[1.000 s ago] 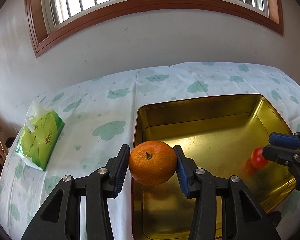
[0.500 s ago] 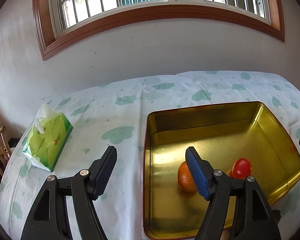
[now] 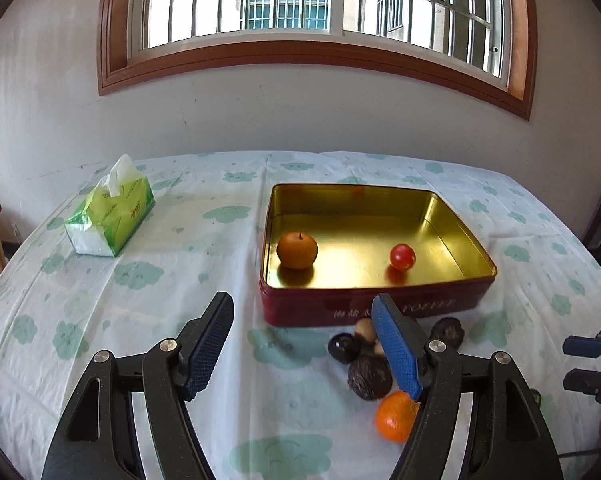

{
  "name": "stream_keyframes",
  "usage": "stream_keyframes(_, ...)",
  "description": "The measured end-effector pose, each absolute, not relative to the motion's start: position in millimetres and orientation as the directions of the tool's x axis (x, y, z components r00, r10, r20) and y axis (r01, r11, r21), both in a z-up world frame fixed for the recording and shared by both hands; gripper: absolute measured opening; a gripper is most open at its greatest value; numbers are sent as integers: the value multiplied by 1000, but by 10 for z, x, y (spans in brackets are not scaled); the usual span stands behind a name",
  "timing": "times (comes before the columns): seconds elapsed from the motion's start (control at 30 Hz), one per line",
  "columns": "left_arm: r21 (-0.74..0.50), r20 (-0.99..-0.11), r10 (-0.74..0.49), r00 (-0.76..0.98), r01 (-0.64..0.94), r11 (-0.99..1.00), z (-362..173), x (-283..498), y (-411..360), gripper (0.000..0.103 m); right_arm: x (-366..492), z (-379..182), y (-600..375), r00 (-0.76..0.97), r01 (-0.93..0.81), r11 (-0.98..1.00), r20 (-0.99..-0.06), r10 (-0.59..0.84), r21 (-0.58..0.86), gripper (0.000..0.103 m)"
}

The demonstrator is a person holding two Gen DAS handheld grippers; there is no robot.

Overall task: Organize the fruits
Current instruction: 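Grasp a dark brown round fruit with the right tool while the left tool grasps another orange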

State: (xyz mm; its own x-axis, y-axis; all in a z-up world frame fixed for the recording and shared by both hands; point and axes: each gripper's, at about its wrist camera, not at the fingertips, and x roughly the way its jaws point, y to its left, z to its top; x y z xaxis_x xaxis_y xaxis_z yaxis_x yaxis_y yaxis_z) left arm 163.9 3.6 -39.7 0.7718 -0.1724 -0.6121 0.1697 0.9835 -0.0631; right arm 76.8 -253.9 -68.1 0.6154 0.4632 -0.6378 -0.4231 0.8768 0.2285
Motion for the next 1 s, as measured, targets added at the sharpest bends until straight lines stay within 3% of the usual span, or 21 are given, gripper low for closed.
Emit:
stream_keyframes(0.17,-140,-658,-264,706,230,963,-552,1227,-73,72,637,-838,-2362,584,-464,870,-680,443,168,46)
stream_keyframes(0.5,-107,-684,-368,630,412,905,-567,909,-610,72,787,-1049,-2222,524,-478,867,-746,411,142,46)
stream_keyframes(0.6,-92,-693,-367,621,428,899,-583,937,-753,72,841,-1057,-2260,518,-467,867,-742,426,172,43)
stream_keyframes(0.67,-93,-713,-366,598,437,895,-632,982,-851,72,861,-1062,-2274,519,-462,869,-740,428,178,35)
stream_keyframes(1.0,-105,-730,-359,582,423,900,-774,1085,-1137,72,993,-964,-2800,654,-224,931,-664,362,287,33)
